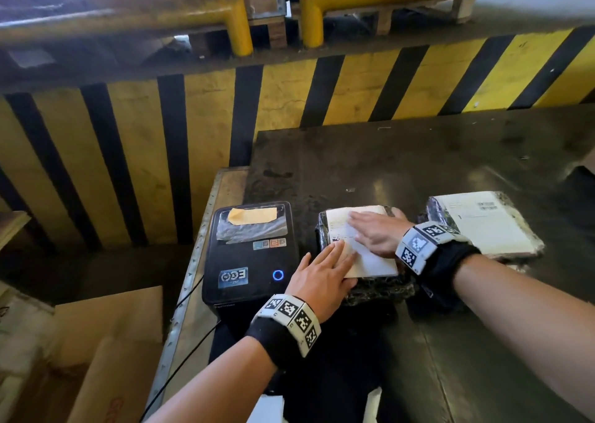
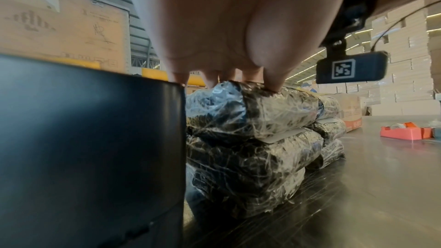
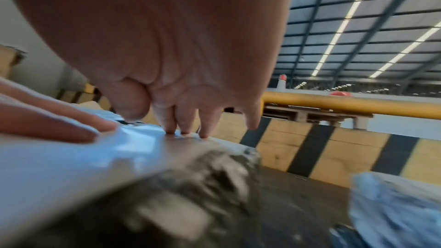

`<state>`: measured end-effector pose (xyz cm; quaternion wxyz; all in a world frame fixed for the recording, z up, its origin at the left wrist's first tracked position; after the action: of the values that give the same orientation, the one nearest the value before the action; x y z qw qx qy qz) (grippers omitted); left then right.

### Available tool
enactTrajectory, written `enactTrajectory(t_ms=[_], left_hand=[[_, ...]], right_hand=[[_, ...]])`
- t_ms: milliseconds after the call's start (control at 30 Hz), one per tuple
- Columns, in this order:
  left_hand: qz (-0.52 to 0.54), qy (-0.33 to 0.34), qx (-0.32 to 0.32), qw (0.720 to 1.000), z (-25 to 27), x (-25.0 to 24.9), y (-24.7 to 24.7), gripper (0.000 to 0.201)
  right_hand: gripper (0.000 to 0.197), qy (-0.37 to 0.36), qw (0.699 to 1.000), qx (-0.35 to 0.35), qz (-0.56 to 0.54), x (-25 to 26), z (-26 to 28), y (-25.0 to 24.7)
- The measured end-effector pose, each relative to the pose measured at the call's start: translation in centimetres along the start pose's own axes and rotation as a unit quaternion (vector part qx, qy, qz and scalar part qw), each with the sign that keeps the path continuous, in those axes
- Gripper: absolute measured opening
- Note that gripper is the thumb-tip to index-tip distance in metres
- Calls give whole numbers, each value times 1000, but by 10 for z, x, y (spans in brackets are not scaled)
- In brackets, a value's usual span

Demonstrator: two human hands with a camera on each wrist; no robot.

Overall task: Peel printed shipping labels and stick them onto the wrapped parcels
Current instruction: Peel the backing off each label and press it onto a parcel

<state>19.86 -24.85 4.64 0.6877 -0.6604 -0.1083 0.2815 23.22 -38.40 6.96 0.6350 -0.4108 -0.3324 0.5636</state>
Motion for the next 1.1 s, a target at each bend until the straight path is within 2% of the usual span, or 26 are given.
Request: enactTrajectory(t_ms=[100, 200, 267, 367, 467, 567, 667, 767, 867, 967, 1100], left_hand=[[10, -5, -1, 1000, -1, -1, 0, 54], [14, -11, 0, 1000, -2, -1, 1, 55], [11, -11, 1, 1000, -2, -2, 0, 56], [3, -3, 10, 1000, 3, -4, -3, 60], [3, 0, 12, 1000, 16, -3, 0, 62], [-14, 7, 6, 1000, 23, -4, 1, 64], [-15, 8, -2, 1000, 20, -6, -1, 65], [-22, 9, -3, 1000, 19, -7, -1, 67], [-29, 9, 4, 1000, 22, -5, 2, 69], [-27, 12, 5, 1000, 24, -4, 2, 71], [-32, 12, -3, 999, 20, -10, 2, 73]], right_hand=[[51, 61, 998, 11, -5, -31, 7, -2], [41, 90, 996, -8, 6, -25, 7, -13], [35, 67, 997, -31, -2, -5, 2, -16], [45, -8, 1000, -24, 8, 21, 3, -4], [54, 6, 1000, 5, 2, 1, 15, 7], [54, 42, 999, 14, -5, -22, 28, 2], [37, 59, 998, -13, -14, -19, 24, -9], [37, 19, 999, -51, 8, 12, 18, -12], [46, -28, 999, -18, -14, 34, 21, 1], [52, 16, 999, -14, -32, 8, 28, 7], [50, 78, 997, -19, 2, -17, 31, 2]])
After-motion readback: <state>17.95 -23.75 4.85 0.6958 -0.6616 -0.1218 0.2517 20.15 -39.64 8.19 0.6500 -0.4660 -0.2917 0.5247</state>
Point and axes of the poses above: each hand's wrist, its own z-axis away from the middle knuckle, its own y-axis out of the palm, x = y × z, the point moved 6 cm from there along -z, towards the middle knuckle, and after that the axes turned 12 degrees about y, right-handed, at the moved point
